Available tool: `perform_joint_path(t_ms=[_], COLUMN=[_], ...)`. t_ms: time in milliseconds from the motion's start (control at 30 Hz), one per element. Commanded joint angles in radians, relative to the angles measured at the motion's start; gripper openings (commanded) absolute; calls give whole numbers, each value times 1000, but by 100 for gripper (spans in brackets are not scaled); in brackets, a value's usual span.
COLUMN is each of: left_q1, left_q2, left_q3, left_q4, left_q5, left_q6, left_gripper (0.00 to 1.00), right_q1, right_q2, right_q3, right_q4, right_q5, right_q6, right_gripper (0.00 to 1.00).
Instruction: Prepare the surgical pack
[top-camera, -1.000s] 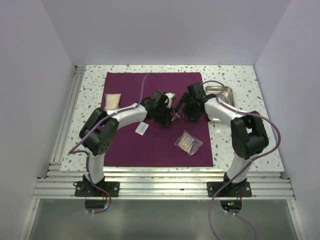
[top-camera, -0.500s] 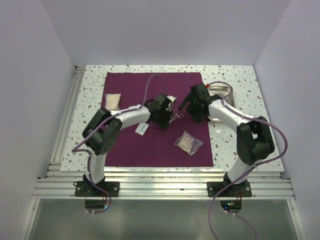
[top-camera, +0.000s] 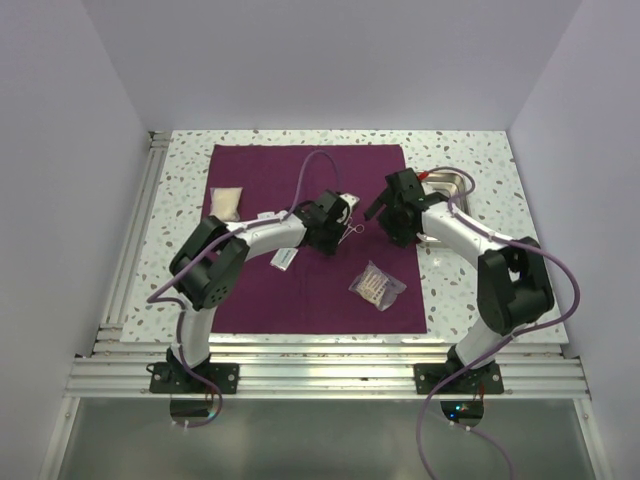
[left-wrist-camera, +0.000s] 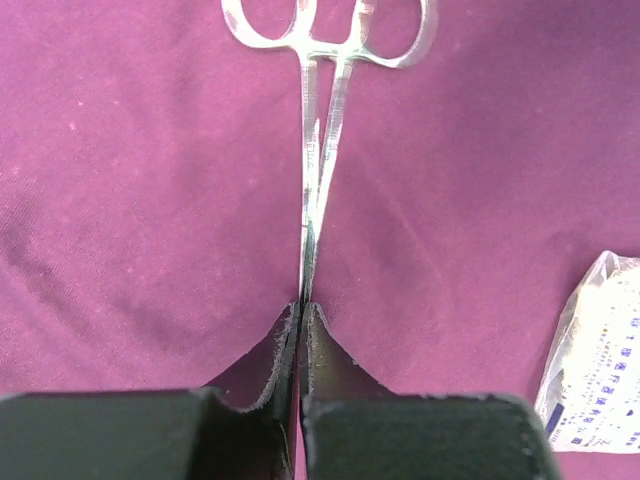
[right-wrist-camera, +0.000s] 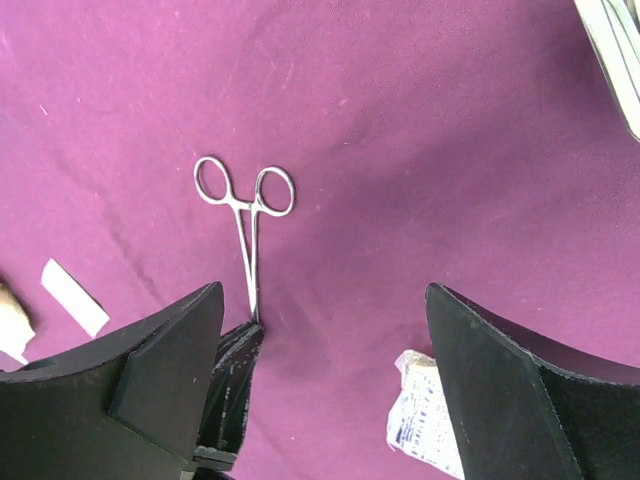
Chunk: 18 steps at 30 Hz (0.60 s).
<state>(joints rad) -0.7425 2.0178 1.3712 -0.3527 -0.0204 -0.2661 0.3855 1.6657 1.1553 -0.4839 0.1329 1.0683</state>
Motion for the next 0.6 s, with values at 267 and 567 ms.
perform_joint_path(t_ms=[267, 567], left_q1=[-23, -23], left_q2=[-48, -71], left_q3=[-20, 3], left_q4=[8, 8], left_q5=[74, 94], left_q6=[-19, -56], left_gripper=[0, 0], right_q1=[3, 16], right_q2=[40, 85], right_q3=[-17, -42], right_q4=[87, 157], right_q5=[-93, -159], right_q6=[142, 180], right_gripper=[83, 82])
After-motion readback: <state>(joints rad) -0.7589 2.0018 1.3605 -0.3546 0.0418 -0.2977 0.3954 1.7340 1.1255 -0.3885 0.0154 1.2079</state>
